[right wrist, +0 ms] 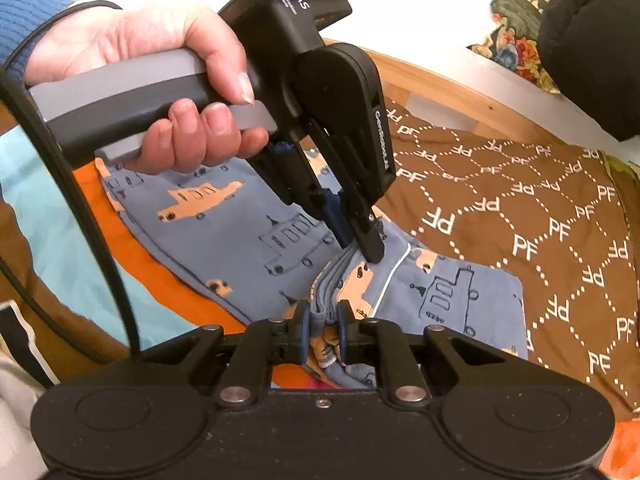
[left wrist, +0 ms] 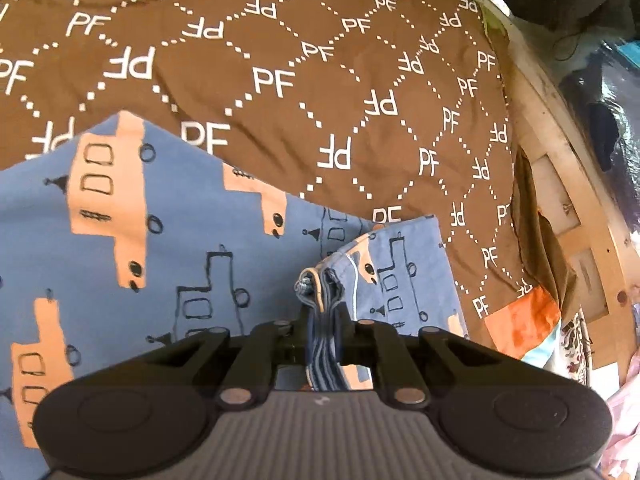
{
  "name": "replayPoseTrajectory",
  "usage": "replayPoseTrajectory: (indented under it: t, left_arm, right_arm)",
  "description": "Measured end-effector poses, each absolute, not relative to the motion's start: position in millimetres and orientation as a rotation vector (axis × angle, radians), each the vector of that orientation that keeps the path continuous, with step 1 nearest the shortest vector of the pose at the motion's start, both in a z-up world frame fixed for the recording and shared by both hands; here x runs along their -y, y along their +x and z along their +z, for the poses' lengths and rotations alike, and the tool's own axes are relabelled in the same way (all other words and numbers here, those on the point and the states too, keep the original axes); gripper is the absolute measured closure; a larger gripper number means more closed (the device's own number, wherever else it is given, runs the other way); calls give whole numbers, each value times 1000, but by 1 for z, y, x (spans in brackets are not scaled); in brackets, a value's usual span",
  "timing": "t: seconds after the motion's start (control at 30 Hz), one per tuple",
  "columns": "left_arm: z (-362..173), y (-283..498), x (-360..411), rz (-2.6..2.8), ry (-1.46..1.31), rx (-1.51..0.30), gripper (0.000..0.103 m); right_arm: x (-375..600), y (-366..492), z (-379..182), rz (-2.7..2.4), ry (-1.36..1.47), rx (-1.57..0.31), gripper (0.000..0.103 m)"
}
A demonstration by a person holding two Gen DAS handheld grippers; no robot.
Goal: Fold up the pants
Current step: 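Lift the held pants edge with both tools and fold it over the pants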
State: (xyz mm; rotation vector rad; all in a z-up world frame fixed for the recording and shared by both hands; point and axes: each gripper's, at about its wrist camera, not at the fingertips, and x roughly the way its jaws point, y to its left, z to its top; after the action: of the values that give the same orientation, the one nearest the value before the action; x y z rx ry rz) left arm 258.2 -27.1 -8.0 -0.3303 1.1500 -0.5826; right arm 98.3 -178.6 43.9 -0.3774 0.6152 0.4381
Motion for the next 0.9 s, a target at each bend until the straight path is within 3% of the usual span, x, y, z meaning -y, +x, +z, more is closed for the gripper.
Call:
replayPoseTrajectory:
  t: [0.3,0.6,0.67,0.73,0.77,0.83,0.9]
  left_arm:
    - [0,256,-44,-540,-376,-1097,93]
    - [-13,250,-89,-475,-406,-1099,92]
    - [-15,249,-88,-452,-410,-1097,84]
    - [-11,245,-90,-414,-392,-1088,62]
    - [-6,241,-90,-402,-369,-1067,59]
    - [6,230,-89,-351,-284,-996,48]
    - [16,220,-82,-298,-209,-912,46]
  right_arm:
    - [125,113,62,536,-364,-617,88]
    - [78,118,46,652,-413,-672,88]
    - [78,118,45,662,-422,-669,80]
    - [88,117,50,673,-404,-657,68]
    - [97,115,54,668,-408,-635,63]
    - [123,112,62,616,-424,-569,62]
    - [150,119,63,494,-485,-521,54]
